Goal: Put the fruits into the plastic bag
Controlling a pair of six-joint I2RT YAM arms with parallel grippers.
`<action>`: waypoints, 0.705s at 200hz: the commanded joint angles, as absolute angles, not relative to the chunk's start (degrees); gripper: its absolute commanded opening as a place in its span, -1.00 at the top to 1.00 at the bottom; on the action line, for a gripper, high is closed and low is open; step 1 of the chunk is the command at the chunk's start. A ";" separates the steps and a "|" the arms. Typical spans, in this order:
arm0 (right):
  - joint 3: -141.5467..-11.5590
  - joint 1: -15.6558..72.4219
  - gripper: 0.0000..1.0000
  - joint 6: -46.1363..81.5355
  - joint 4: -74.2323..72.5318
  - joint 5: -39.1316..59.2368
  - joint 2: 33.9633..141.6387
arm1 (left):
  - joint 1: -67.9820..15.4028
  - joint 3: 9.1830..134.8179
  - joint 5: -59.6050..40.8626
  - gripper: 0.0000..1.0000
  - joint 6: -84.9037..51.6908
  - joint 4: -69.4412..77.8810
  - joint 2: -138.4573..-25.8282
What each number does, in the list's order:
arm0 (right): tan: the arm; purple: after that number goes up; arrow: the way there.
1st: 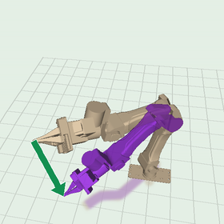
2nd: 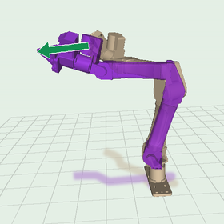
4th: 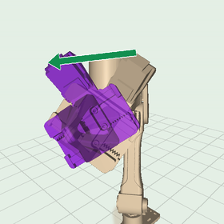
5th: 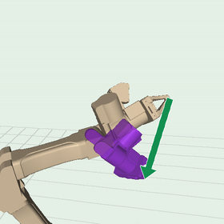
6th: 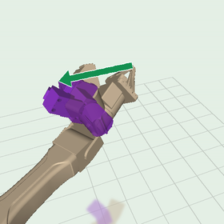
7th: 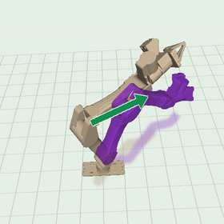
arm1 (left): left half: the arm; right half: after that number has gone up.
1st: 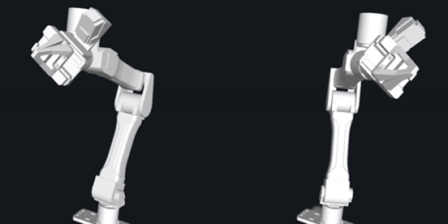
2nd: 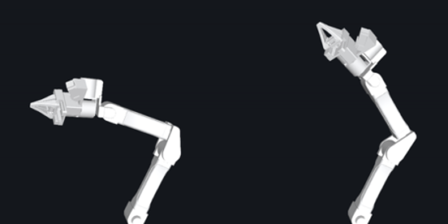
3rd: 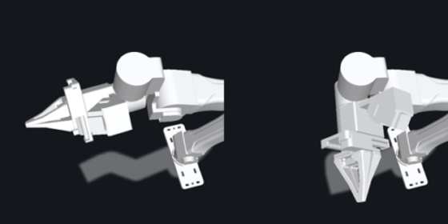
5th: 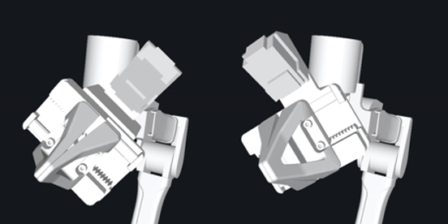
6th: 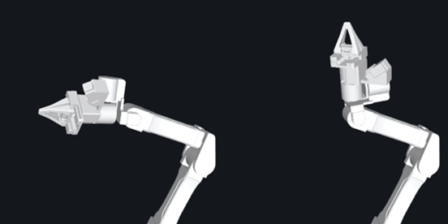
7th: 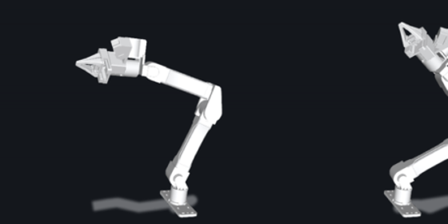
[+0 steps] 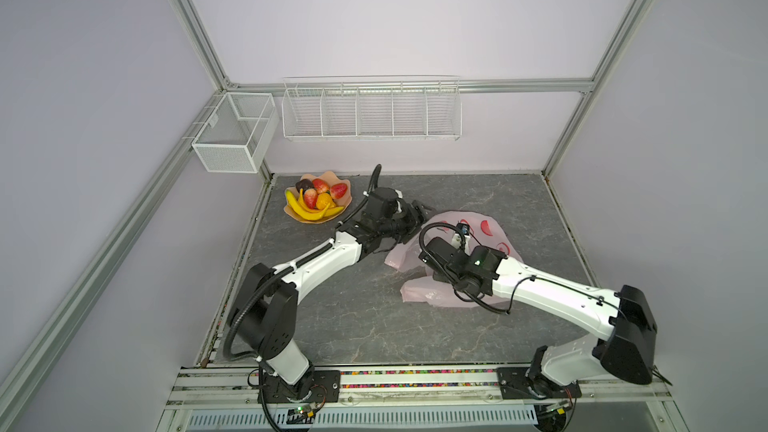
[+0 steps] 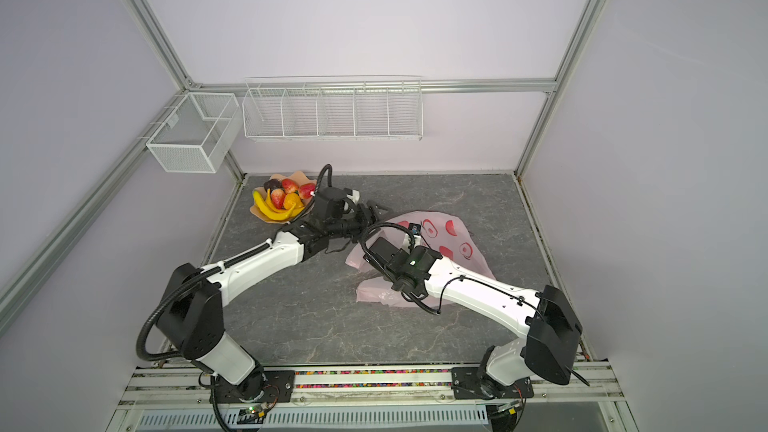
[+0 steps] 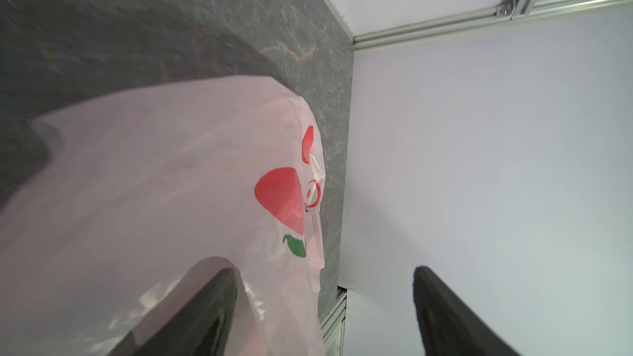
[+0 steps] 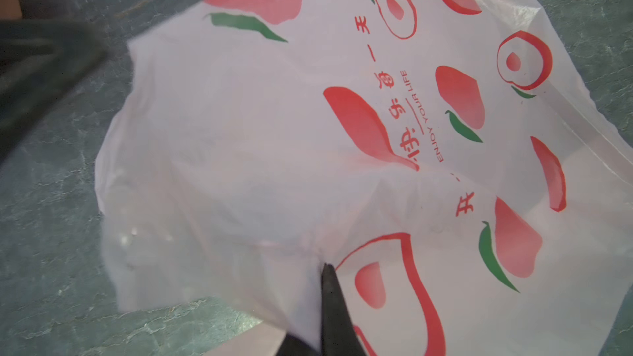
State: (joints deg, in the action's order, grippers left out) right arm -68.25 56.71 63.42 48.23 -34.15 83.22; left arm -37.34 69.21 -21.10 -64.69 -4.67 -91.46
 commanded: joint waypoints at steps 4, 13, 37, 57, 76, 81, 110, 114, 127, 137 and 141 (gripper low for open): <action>-69.76 55.87 0.88 66.81 49.01 -32.60 81.53 | -33.48 71.99 -17.40 -0.81 -56.91 -17.99 -83.07; -69.95 55.57 0.88 67.05 48.78 -32.09 81.70 | -32.12 72.52 -16.58 -0.90 -55.18 -21.12 -80.95; -70.46 54.67 0.88 67.41 48.26 -30.80 81.96 | -28.16 72.43 -12.63 -0.99 -51.19 -28.76 -75.32; -70.83 54.33 0.88 67.41 48.08 -30.33 81.91 | -22.32 70.02 -12.03 -0.99 -49.10 -33.27 -71.11; -71.10 54.19 0.88 67.50 47.82 -30.00 81.96 | -14.01 65.60 -15.66 -1.00 -48.98 -33.95 -68.12; -71.18 54.21 0.88 67.47 47.74 -29.79 82.10 | -12.05 64.53 -16.54 -0.98 -48.96 -33.70 -67.58; -71.78 54.07 0.88 67.43 47.99 -29.55 82.65 | -3.51 60.36 -21.04 -0.89 -48.12 -30.54 -68.45; -71.87 54.05 0.88 67.46 48.07 -29.61 82.71 | -2.64 59.82 -21.74 -0.87 -48.46 -29.51 -68.97; -72.21 54.06 0.88 67.24 48.17 -29.30 83.03 | -0.40 58.30 -23.10 -0.78 -49.47 -26.31 -70.86; -72.46 54.05 0.88 67.24 48.25 -29.26 83.14 | 0.87 57.06 -23.94 -0.72 -50.40 -23.21 -72.50; -72.57 54.05 0.88 67.20 48.30 -29.15 83.14 | 1.31 56.61 -24.31 -0.69 -50.86 -22.06 -73.28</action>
State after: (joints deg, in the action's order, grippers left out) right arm -71.18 54.46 65.78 47.94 -29.91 82.63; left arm -1.56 59.05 -19.99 -50.02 -28.14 -70.11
